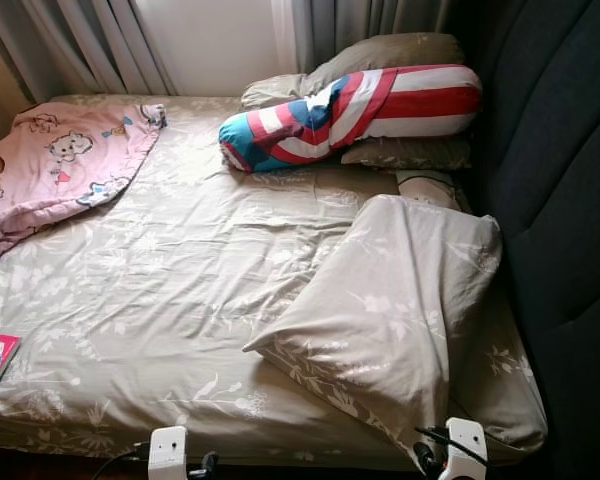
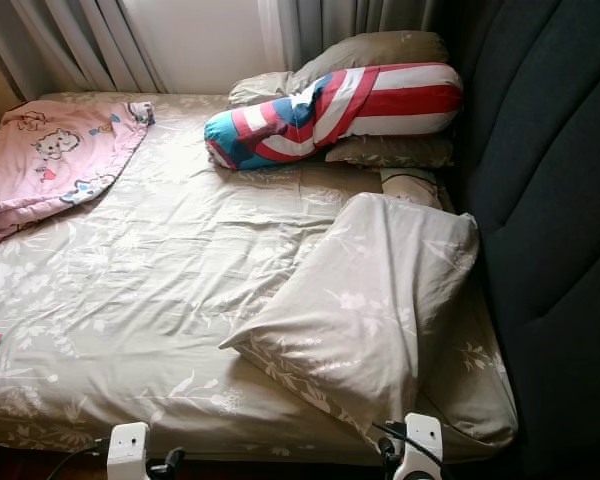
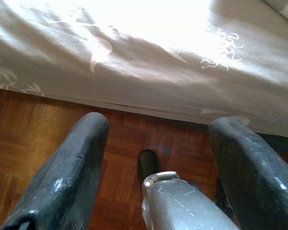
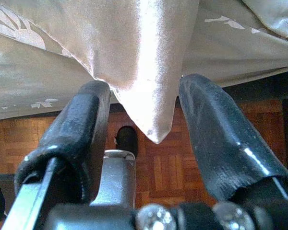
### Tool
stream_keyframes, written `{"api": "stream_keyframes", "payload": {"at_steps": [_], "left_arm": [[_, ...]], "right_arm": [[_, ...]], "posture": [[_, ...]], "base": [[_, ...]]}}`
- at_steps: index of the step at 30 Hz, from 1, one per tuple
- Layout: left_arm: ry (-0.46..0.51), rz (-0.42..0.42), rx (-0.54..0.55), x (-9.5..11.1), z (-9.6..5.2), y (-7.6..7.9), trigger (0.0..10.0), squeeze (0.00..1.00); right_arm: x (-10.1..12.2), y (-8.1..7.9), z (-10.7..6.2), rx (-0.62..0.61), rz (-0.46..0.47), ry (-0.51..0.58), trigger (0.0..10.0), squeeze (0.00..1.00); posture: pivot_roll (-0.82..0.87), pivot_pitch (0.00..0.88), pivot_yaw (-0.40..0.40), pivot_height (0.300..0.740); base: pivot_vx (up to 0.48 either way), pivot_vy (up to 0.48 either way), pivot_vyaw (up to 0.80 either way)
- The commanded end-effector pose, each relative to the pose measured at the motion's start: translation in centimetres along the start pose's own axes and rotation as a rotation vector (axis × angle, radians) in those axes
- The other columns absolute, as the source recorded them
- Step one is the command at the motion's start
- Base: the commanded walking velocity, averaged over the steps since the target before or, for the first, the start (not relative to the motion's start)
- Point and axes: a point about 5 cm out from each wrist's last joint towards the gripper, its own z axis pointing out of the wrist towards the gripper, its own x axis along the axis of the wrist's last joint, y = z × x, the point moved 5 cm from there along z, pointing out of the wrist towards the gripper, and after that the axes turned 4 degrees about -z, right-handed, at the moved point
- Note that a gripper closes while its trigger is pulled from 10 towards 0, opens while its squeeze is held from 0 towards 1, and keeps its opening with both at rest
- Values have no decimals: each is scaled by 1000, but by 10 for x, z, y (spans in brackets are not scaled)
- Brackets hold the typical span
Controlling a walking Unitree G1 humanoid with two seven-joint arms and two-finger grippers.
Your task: Clean up the room
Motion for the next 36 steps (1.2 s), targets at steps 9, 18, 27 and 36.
{"api": "stream_keyframes", "payload": {"at_steps": [9, 18, 27, 36], "left_arm": [[-11, 0, 2, -4, -2, -3, 10000, 0], [-10, -2, -3, -5, -2, -2, 10000, 0], [-11, 5, -2, -6, -3, -2, 10000, 0], [-9, 13, -2, -7, -4, -4, 10000, 0]], "right_arm": [[-2, 0, -1, 0, 16, 2, 10000, 0], [0, -1, -1, 5, 20, 18, 10000, 0], [0, 0, -2, 5, 28, 33, 10000, 0], [7, 2, -4, -29, 106, 115, 10000, 0]], "posture": [[-17, 83, -2, 740], [-17, 78, -4, 740], [-14, 63, -4, 740], [-14, 67, 0, 740]], "base": [[82, 0, 0], [272, 0, 0], [97, 0, 0], [0, 0, 0]]}}
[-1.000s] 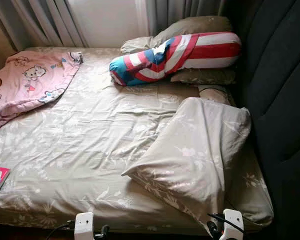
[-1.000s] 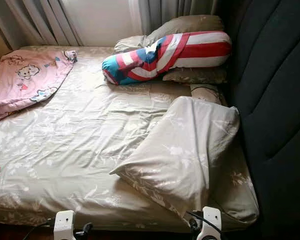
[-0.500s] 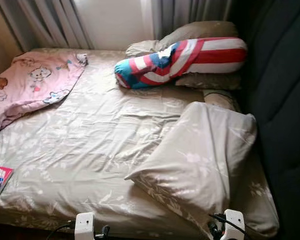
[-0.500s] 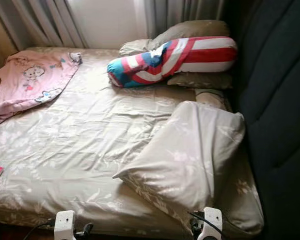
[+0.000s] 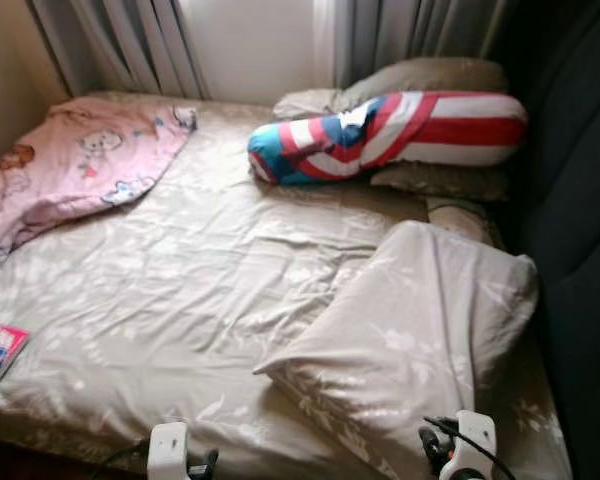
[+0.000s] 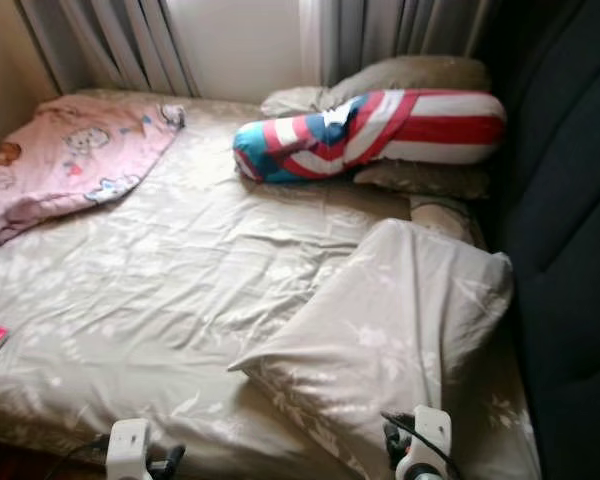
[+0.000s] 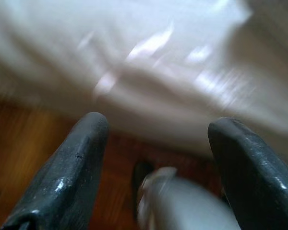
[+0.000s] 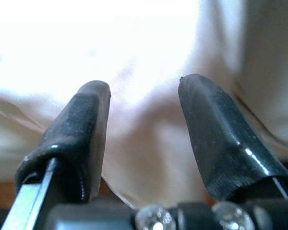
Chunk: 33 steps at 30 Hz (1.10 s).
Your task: Clean up the room
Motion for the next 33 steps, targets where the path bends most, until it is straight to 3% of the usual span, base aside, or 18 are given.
{"api": "stream_keyframes", "payload": {"at_steps": [1, 3, 5, 6, 7, 8, 9, 15, 19, 26, 27, 28, 30, 31, 32, 33], "left_arm": [[-13, 5, 7, -3, -1, -2, 10000, 0], [-13, 6, 7, -4, -1, -2, 10000, 0], [-14, 7, 8, -4, -2, -3, 10000, 0], [-15, 9, 10, -5, -2, -4, 10000, 0], [-13, 9, 10, -5, -3, -5, 10000, 0], [-12, 9, 10, -6, -3, -6, 10000, 0], [-9, 9, 9, -6, -4, -6, 10000, 0], [53, 20, -7, -1, -8, -10, 10000, 0], [88, 9, 6, 1, -10, -11, 10000, 0], [236, 10, 8, 13, -20, -14, 10000, 0], [252, 8, 9, 14, -21, -14, 10000, 0], [279, 7, 10, 15, -24, -15, 10000, 0], [291, 9, 9, 16, -26, -16, 10000, 0], [486, 72, -14, 90, -17, -20, 10000, 0], [564, 108, -34, 123, -17, -16, 10000, 0], [609, 131, -47, 142, -18, -12, 10000, 0]], "right_arm": [[6, 0, 2, -32, 46, 23, 10000, 0], [35, -10, 13, -26, 61, 73, 10000, 0], [46, -12, 17, -27, 75, 92, 10000, 0], [48, -11, 17, -39, 96, 98, 10000, 588], [49, -9, 17, -48, 105, 100, 10000, 898], [49, -8, 17, -57, 112, 102, 10000, 898], [49, -8, 17, -62, 114, 103, 10000, 1000], [66, -4, 20, -114, 110, 141, 10000, 996], [66, 1, 20, -147, 113, 132, 10000, 992], [67, 24, 17, -248, 117, 128, 10000, 992], [66, 27, 16, -266, 128, 118, 10000, 949], [62, 32, 15, -285, 157, 108, 10000, 706], [61, 33, 15, -290, 172, 107, 10000, 706], [56, 34, 14, -291, 177, 95, 10000, 0], [53, 34, 13, -288, 185, 83, 10000, 0], [50, 33, 13, -286, 191, 76, 10000, 0]], "posture": [[-13, 71, 1, 740], [-13, 75, 2, 740], [-7, 83, 5, 740], [-2, 90, 8, 740], [0, 94, 11, 740], [1, 97, 13, 740], [4, 104, 19, 740], [1, 130, 36, 740], [6, 140, 38, 740], [12, 172, 47, 740], [8, 181, 51, 740], [9, 195, 55, 740], [9, 195, 55, 740], [14, 207, 58, 740], [21, 225, 65, 740], [21, 225, 65, 740]], "base": [[0, 0, 0], [0, 0, 0], [0, 0, 0], [0, 0, 0], [0, 0, 0], [0, 0, 0], [0, 0, 0], [0, 0, 0], [0, 0, 0], [0, 0, 0], [0, 0, 0], [0, 0, 0], [0, 0, 0], [0, 0, 0], [0, 0, 0], [0, 0, 0]]}}
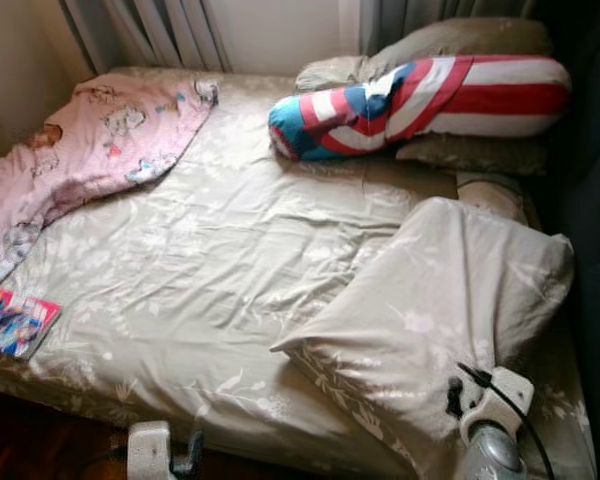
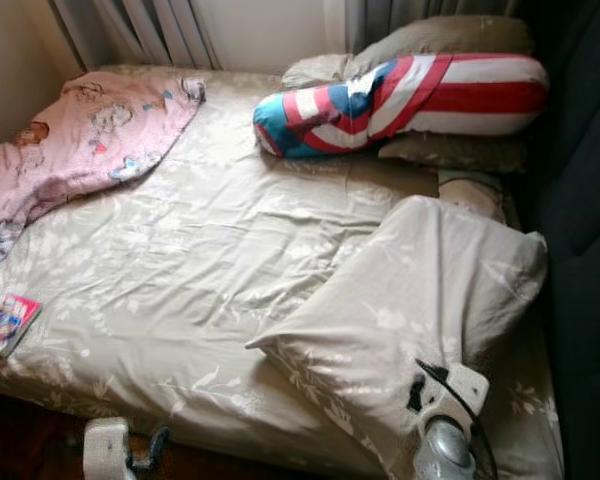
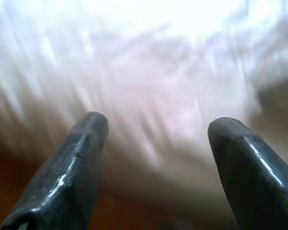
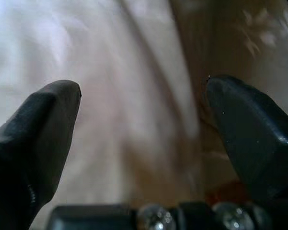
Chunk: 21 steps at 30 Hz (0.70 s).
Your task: Clean up the room
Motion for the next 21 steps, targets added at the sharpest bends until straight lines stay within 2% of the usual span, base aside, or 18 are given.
{"api": "stream_keyframes", "payload": {"at_steps": [1, 5, 8, 12, 16, 21], "left_arm": [[157, 40, -27, 50, 18, -1, 10000, 0], [200, 28, -37, 62, 17, 2, 10000, 0], [238, -19, -41, 73, 17, 5, 10000, 0], [230, -54, -79, 87, 17, 11, 10000, 0], [218, -60, -89, 87, 14, 14, 10000, 0], [204, -70, -108, 88, 7, 20, 10000, 0]], "right_arm": [[-21, 0, -5, 10, 55, -70, 10000, 0], [-23, 0, -6, 10, 58, -70, 10000, 0], [-26, 1, -7, 12, 70, -76, 10000, 0], [-28, 6, -8, -12, 66, -80, 10000, 0], [-30, 10, -9, -25, 85, -84, 10000, 0], [-40, -2, -12, 59, 120, -119, 10000, 0]], "posture": [[25, 243, 72, 740], [27, 256, 81, 740], [38, 280, 93, 740], [40, 306, 109, 740], [40, 314, 115, 740], [57, 329, 125, 740]], "base": [[0, 0, 0], [0, 0, 0], [0, 0, 0], [0, 0, 0], [0, 0, 0], [0, 0, 0]]}}
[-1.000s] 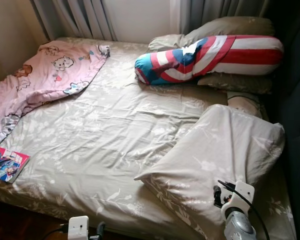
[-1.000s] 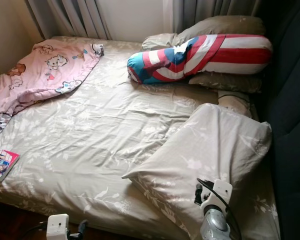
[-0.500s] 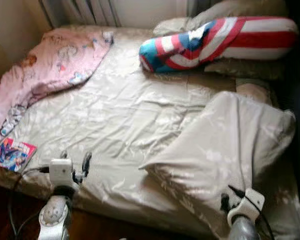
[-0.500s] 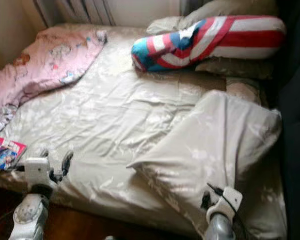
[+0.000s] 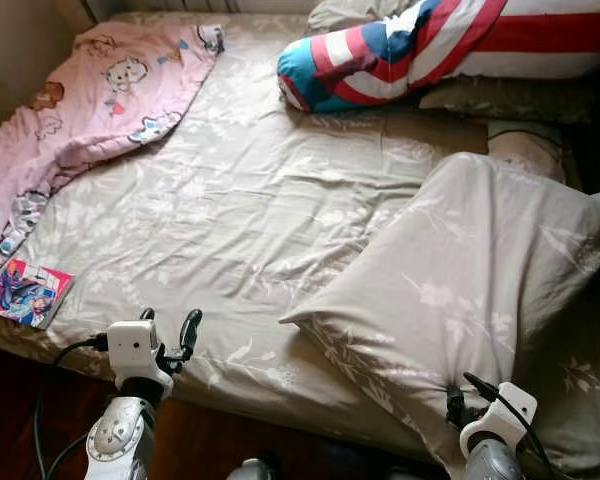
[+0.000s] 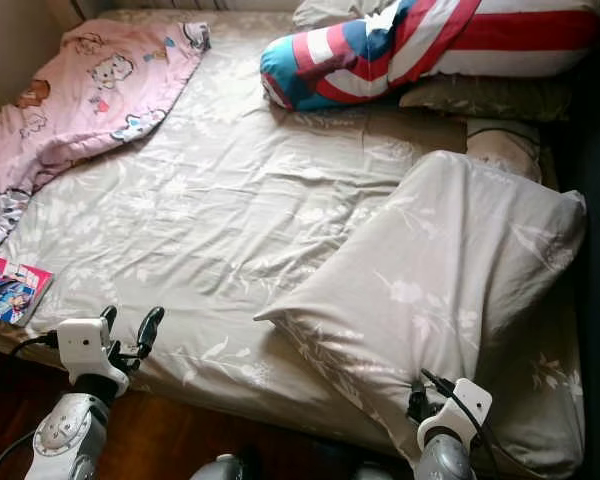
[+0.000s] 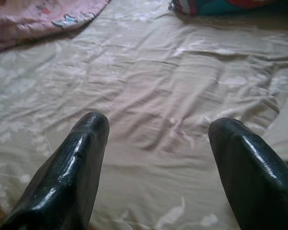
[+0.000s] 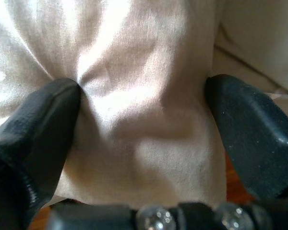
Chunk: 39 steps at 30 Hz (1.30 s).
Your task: Clean up the room
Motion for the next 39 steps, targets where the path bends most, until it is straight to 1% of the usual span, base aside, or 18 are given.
{"api": "stream_keyframes", "payload": {"at_steps": [1, 5, 9, 10, 11, 12, 13, 16, 20, 25, 26, 27, 28, 29, 36, 39], "left_arm": [[-34, -4, -5, -3, -9, 0, 10000, 0], [-36, -7, -11, 5, -12, 2, 10000, 0], [-32, -4, -15, 11, -14, 3, 10000, 0], [-32, -4, -16, 13, -15, 3, 10000, 0], [-29, -3, -17, 17, -16, 4, 10000, 0], [-29, -3, -17, 18, -17, 4, 10000, 0], [-30, -4, -17, 20, -17, 4, 10000, 0], [-32, -7, -14, 21, -17, 4, 10000, 0], [-38, -17, -19, 21, -15, 9, 10000, 0], [-46, -30, -33, 21, -16, 17, 10000, 0], [-49, -31, -32, 21, -16, 17, 10000, 0], [-55, -30, -27, 20, -17, 16, 10000, 0], [-55, -30, -27, 20, -17, 16, 10000, 0], [-59, -28, -23, 20, -19, 15, 10000, 0], [-60, -25, -15, 21, -18, 12, 10000, 0], [-56, -27, -13, 22, -15, 12, 10000, 0]], "right_arm": [[-33, 0, -9, 30, 24, -104, 10000, 0], [-41, -3, -12, 48, 52, -130, 10000, 0], [-47, -9, -14, 73, 55, -149, 10000, 0], [-50, -12, -15, 87, 56, -158, 5843, 0], [-53, -17, -16, 107, 38, -172, 3255, 0], [-55, -19, -17, 114, 31, -178, 3255, 0], [-56, -23, -18, 130, 24, -183, 0, 0], [-58, -29, -19, 155, -1, -186, 0, 0], [-58, -31, -19, 160, -3, -187, 0, 0], [-59, -33, -20, 172, -1, -182, 0, 0], [-60, -32, -21, 172, -6, -184, 0, 0], [-64, -30, -22, 167, -38, -194, 0, 0], [-64, -30, -22, 167, -38, -194, 0, 0], [-66, -28, -23, 162, -63, -202, 0, 0], [-64, -28, -22, 154, -55, -188, 0, 0], [-60, -27, -20, 146, -90, -173, 0, 0]], "posture": [[65, 336, 128, 740], [76, 345, 132, 740], [93, 355, 135, 740], [97, 359, 137, 740], [101, 365, 138, 740], [101, 366, 138, 740], [101, 370, 137, 740], [101, 375, 137, 740], [91, 377, 136, 740], [92, 382, 135, 740], [91, 383, 134, 740], [91, 382, 132, 740], [91, 382, 132, 740], [90, 380, 131, 740], [89, 375, 129, 740], [82, 366, 125, 740]], "base": [[0, 0, 0], [0, 0, 0], [0, 0, 0], [0, 0, 0], [0, 0, 0], [0, 0, 0], [0, 0, 0], [0, 0, 0], [0, 0, 0], [0, 0, 0], [0, 0, 0], [0, 0, 0], [0, 0, 0], [0, 0, 0], [0, 0, 0], [0, 0, 0]]}}
